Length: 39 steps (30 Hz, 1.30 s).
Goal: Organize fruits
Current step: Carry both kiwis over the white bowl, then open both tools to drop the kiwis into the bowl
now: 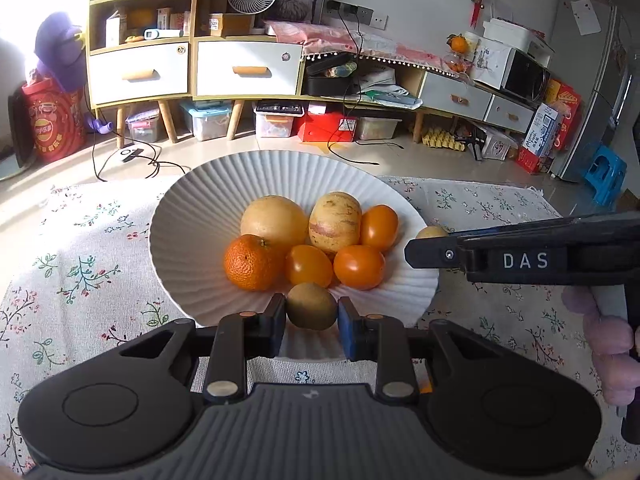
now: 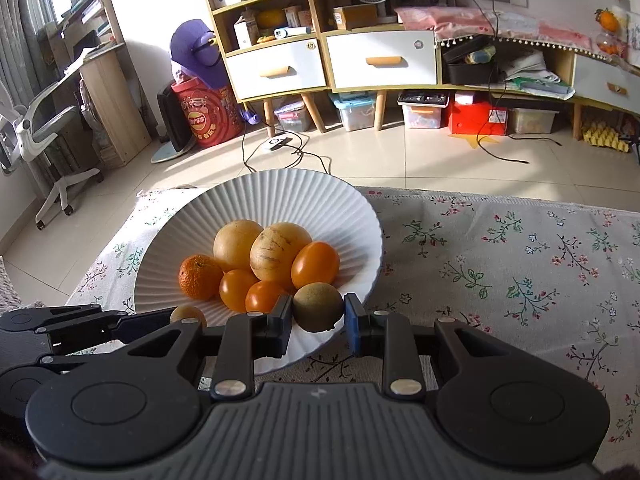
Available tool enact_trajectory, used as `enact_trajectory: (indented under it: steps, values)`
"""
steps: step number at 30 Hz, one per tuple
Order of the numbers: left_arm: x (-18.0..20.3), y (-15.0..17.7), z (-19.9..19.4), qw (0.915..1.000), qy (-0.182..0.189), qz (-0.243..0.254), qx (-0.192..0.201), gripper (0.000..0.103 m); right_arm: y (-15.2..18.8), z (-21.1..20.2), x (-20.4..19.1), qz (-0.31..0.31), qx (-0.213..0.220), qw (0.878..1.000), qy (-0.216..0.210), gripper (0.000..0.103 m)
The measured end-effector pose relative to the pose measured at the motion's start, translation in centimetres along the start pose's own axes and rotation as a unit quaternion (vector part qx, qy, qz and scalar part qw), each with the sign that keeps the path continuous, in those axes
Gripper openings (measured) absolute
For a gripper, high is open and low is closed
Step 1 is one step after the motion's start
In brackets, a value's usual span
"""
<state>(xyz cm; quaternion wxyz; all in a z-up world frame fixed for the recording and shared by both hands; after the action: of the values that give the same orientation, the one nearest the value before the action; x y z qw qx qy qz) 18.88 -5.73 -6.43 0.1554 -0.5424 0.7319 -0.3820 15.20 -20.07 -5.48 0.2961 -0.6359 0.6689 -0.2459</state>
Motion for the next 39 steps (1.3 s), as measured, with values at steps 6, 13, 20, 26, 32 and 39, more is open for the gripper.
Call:
enact_trajectory:
  steps: [6, 13, 20, 26, 32, 39]
  values:
    - [0.2, -0.2, 1.1, 0.9999, 0.001, 0.014, -0.002, 0.015, -0.4, 1.2, -0.8, -0.034, -0.001, 0.999, 0.001, 0.025]
    - [-0.1, -0.5, 1.7, 0.9998, 0.009, 0.02, -0.002, 0.015, -0.8, 2.0, -0.7, -0.046, 0.005, 0.999, 0.01, 0.025]
    - [-0.2, -0.6, 2.1, 0.9998, 0.005, 0.018, 0.002, 0.016, -1.0, 2.7, -0.9, -0.044, 0.007, 0.999, 0.015, 0.025]
    - [-0.2, -0.8, 1.5, 0.9998, -0.001, 0.021, -0.001, 0.032, -0.9, 2.3, -0.9, -0.027, 0.001, 1.0, 0.008, 0.028]
    - [-0.2, -0.6, 0.0, 0.9996, -0.01, 0.025, -0.003, 0.057, -0.8, 0.6, -1.1, -0.023, 0.0, 1.0, 0.007, 0.052]
    - [-0.2, -0.3, -2.1, 0.9993, -0.018, 0.033, -0.007, 0.076, -0.7, -1.7, -1.4, -0.024, 0.003, 1.0, 0.016, 0.072]
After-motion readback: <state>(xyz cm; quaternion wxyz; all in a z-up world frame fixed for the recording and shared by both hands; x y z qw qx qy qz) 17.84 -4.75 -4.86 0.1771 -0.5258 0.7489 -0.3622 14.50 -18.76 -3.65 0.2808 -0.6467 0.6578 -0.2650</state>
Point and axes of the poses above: each gripper's, at about its wrist camera, not at the fingertips, and z roughly the way its jaws point, x to its right, y to its underside, the point moved 8 cm from there along z, roughly the way its jaws point, and after that the axes turned 5 degrees about -z, right-handed, at the moved point
